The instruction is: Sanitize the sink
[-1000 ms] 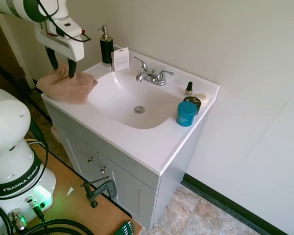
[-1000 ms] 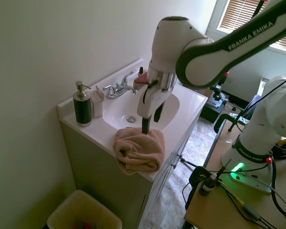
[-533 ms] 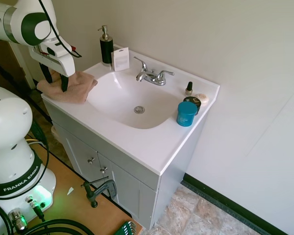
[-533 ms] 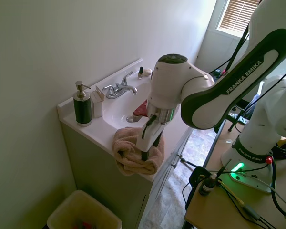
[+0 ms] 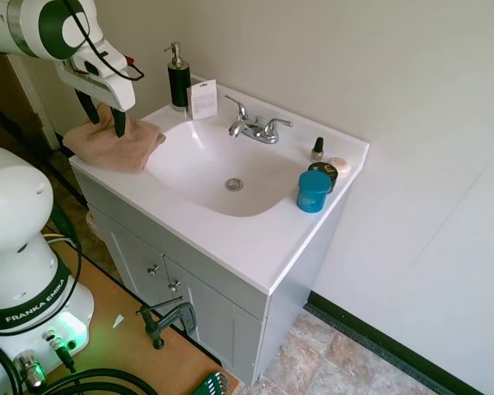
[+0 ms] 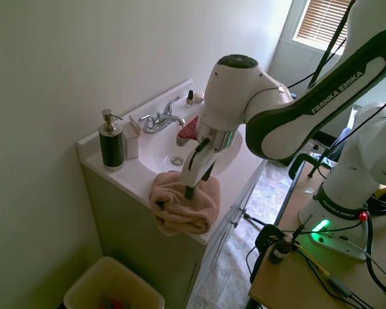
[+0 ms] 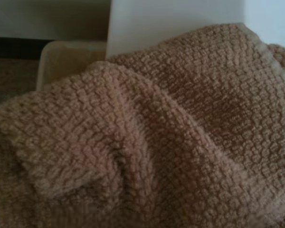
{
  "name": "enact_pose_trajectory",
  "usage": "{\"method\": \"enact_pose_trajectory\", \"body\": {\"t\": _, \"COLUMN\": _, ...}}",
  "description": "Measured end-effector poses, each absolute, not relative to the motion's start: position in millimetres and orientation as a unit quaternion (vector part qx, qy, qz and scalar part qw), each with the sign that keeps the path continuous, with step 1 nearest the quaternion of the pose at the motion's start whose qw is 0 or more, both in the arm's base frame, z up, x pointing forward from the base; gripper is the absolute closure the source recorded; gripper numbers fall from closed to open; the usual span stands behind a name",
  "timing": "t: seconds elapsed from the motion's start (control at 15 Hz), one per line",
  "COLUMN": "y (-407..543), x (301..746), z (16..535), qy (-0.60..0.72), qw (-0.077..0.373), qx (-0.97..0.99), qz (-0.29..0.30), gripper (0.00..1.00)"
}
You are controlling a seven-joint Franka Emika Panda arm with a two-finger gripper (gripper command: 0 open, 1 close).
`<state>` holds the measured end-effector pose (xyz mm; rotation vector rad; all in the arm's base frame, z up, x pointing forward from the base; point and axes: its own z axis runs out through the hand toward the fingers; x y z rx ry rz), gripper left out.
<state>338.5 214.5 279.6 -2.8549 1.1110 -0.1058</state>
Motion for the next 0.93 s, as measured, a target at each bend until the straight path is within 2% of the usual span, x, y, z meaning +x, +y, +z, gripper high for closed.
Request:
{"method": "enact_pose_trajectory", "body": {"t": 0.13, "y": 218, "x": 339, "z": 252, "qy": 0.356, "qw": 0.032, "qx": -0.933, "qz": -0.039, "gripper": 0.0}}
{"method": "enact_pose_trajectory", "body": {"t": 0.2, "y": 219, "x": 340, "z": 247, "qy": 0.354, "qw": 0.032, "qx": -0.933, "qz": -0.046, "gripper": 1.0}}
{"method": "enact_pose_trajectory", "body": {"t": 0.93, "y": 211, "x": 346, "z": 247, "qy": 0.366, "qw": 0.027, "qx": -0.928, "qz": -0.057, "gripper": 1.0}}
